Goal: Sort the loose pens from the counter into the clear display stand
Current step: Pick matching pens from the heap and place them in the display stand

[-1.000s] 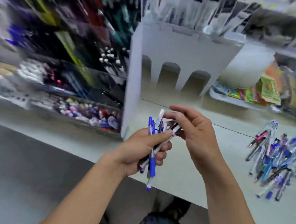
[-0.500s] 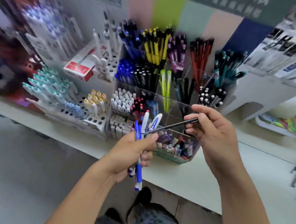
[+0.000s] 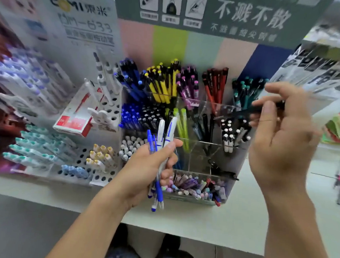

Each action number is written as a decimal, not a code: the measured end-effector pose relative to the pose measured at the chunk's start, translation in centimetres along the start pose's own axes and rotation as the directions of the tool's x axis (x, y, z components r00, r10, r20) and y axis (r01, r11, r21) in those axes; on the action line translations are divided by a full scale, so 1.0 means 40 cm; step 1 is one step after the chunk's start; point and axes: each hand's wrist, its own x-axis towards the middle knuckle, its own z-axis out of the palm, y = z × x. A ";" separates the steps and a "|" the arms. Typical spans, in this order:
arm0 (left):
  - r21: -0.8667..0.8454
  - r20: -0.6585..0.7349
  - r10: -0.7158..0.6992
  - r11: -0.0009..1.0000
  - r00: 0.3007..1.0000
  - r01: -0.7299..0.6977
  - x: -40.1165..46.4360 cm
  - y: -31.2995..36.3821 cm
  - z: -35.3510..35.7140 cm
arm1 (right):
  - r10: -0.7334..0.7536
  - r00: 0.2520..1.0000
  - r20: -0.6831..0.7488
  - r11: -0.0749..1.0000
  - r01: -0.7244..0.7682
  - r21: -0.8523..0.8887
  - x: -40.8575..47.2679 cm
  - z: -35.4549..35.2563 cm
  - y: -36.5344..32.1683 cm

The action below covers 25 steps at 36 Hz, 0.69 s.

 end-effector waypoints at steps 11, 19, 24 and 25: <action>-0.023 0.002 0.106 0.994 0.994 -0.106 0.012 0.072 -0.094 | 0.125 0.992 0.015 0.970 -0.125 0.209 -0.036 0.080 -0.133; -0.087 0.018 0.022 0.996 1.000 -0.020 -0.008 0.091 -0.208 | 0.113 0.950 0.292 0.990 -0.081 -0.118 -0.069 0.256 -0.166; -0.138 0.233 -0.120 0.978 0.965 0.155 -0.017 0.104 -0.236 | 0.166 0.960 0.227 0.980 -0.135 -0.148 -0.083 0.329 -0.138; -0.148 0.255 -0.127 0.975 0.958 0.169 -0.020 0.104 -0.237 | 0.150 0.970 0.190 0.977 -0.116 -0.178 -0.088 0.339 -0.133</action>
